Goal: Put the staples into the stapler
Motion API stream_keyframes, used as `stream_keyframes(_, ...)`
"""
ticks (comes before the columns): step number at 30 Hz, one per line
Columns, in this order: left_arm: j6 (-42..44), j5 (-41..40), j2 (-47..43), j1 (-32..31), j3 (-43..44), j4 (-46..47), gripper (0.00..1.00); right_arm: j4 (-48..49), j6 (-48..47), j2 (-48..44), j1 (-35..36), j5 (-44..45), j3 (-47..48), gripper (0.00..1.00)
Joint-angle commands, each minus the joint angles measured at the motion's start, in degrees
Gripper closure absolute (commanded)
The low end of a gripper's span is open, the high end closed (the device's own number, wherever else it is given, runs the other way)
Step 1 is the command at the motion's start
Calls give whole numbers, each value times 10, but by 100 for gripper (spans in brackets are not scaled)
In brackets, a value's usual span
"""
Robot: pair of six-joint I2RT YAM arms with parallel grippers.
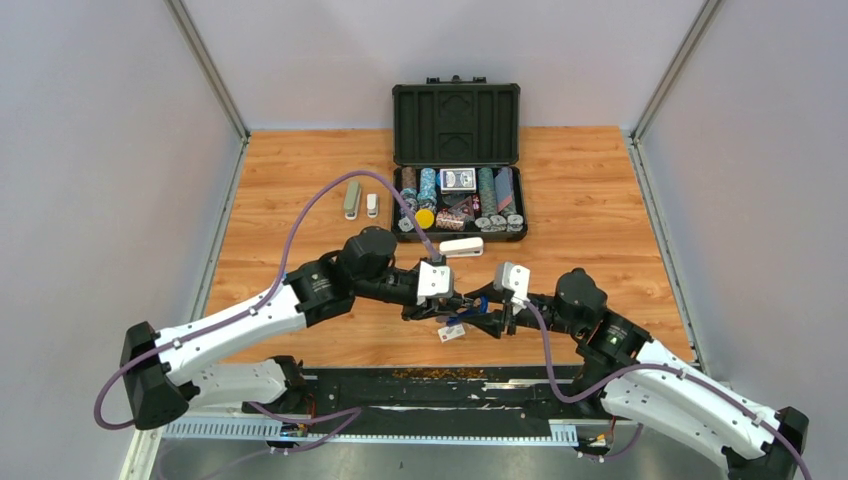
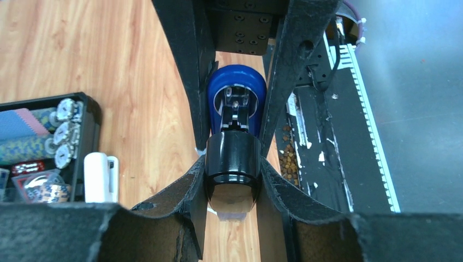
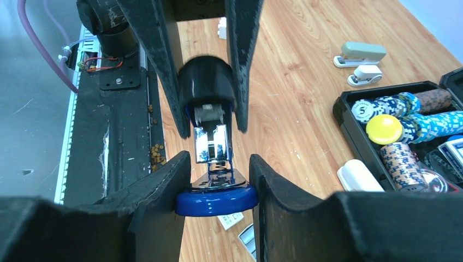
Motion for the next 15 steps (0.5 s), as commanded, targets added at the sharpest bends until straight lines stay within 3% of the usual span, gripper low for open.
stream_keyframes(1,-2,-45,-56,3,-24,72,100,43,14,-21,-17,8,-8,100)
stream_keyframes(7,-49,-51,-105,43,-85,175,100,70,38,-7,-44,-36,-9,100)
stream_keyframes(15,-268,-17,-127,191,-205,435,100,197,150,-1,-152,-126,-49,100)
